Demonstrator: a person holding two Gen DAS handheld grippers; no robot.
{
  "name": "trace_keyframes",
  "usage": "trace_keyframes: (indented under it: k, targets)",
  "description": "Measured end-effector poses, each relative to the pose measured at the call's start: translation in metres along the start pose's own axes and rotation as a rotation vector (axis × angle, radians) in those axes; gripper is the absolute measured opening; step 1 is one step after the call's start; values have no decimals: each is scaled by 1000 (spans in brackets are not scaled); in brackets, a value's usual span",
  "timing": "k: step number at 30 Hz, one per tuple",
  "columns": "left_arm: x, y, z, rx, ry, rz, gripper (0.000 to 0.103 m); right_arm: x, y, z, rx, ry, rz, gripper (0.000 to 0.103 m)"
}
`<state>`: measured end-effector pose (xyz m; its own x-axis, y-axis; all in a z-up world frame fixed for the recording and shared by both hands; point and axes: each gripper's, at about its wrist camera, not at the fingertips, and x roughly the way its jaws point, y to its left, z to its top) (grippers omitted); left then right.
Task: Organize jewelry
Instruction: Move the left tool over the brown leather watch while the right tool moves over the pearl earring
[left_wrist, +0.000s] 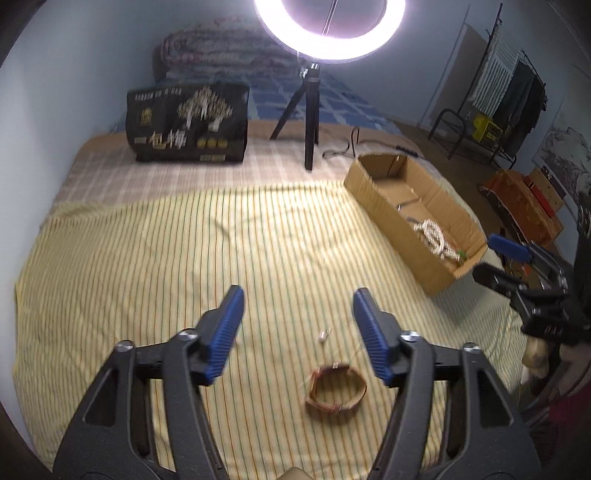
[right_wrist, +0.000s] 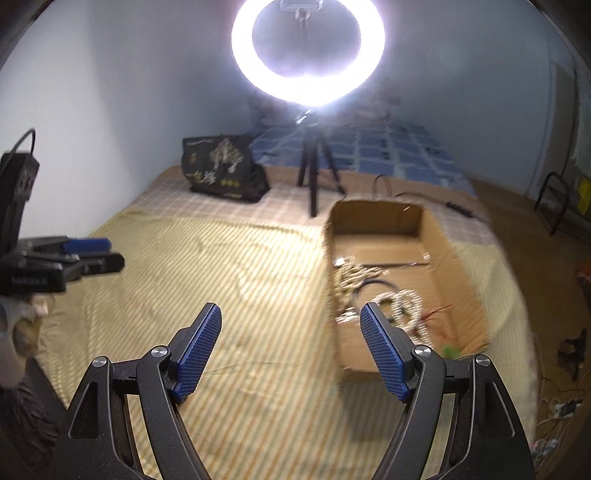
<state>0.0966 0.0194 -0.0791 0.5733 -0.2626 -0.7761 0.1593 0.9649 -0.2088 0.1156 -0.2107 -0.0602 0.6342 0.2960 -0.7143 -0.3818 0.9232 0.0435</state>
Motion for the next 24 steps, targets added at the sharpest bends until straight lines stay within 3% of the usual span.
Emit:
trace_keyframes:
  k: [8, 11, 15, 24]
  targets:
    - [12, 8, -30, -19, 75, -27, 53, 26, 26, -6, -25, 80, 94, 77]
    - [19, 8, -41, -26, 107, -46, 53, 33, 33, -10, -42, 98, 100, 76]
    - [30, 0, -54, -8, 158, -64, 47, 45, 33, -14, -39, 138, 112, 64]
    - [56, -8, -69, 21, 232, -48, 47, 53, 26, -13, -5, 148, 115, 62]
